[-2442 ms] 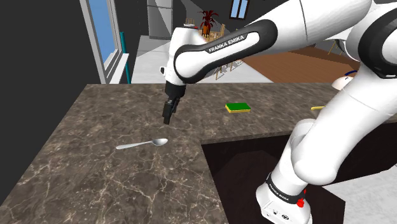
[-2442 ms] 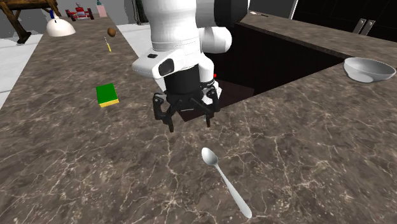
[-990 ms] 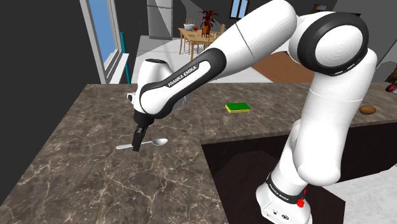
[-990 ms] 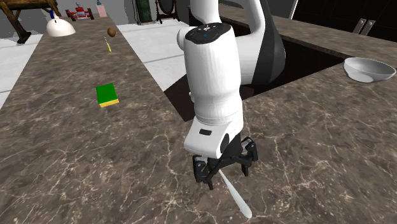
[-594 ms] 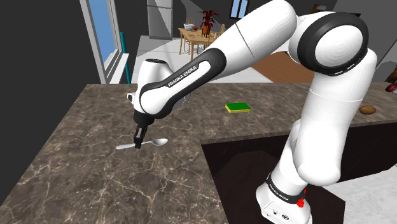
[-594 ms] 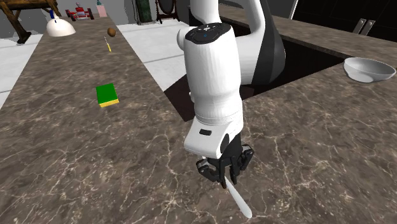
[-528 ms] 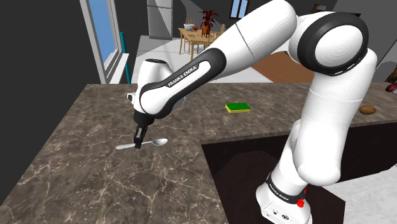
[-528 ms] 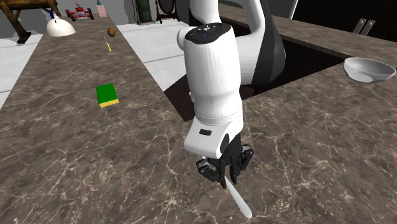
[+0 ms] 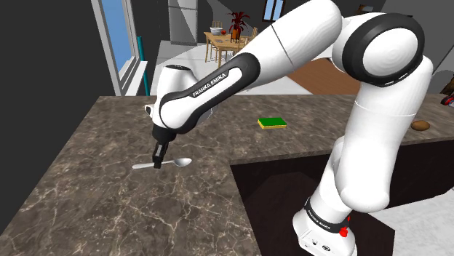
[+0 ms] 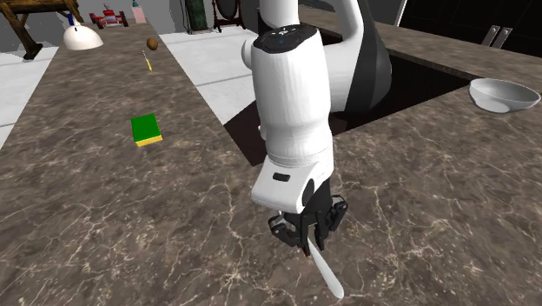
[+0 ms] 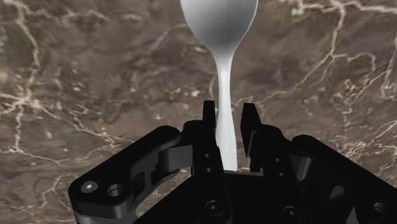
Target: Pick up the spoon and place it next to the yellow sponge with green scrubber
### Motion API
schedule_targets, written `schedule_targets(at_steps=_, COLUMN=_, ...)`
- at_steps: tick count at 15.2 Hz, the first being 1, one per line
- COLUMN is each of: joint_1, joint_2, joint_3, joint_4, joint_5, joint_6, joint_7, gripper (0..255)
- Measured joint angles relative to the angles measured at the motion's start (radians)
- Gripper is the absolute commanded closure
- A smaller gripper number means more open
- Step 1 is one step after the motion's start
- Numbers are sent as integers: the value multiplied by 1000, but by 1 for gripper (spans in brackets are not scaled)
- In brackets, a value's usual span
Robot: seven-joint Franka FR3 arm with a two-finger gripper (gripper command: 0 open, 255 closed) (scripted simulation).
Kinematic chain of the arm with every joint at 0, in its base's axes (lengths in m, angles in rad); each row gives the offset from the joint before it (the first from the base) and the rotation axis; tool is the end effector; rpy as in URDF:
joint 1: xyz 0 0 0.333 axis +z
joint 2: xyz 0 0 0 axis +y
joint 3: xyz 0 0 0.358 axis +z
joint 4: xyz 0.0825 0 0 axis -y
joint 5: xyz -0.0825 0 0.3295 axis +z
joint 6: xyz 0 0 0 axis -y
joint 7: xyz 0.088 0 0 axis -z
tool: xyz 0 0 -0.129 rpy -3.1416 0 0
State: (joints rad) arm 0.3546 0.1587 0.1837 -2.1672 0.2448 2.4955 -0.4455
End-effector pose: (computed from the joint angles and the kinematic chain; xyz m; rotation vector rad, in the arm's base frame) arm 0.4669 0.2773 0.3970 -2.7036 -1.1362 -0.2354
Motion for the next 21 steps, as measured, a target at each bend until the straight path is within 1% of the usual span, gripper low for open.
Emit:
schedule_targets(at_steps=17, joint_1=-7, joint_2=-114, joint_3=-6, joint_4=91, joint_5=-19, joint_6=-202, joint_7=39, gripper=255)
schedule_targets(at_steps=20, joint_1=-21, joint_2=-179, joint_3=-19, joint_4=19, joint_5=3, joint_6=-202, joint_7=-1, gripper=255)
schedule_targets(at_steps=21, joint_1=-28, joint_2=-219, joint_3=-27, joint_4=-26, joint_5=15, joint_6=-200, joint_7=-23, gripper=255)
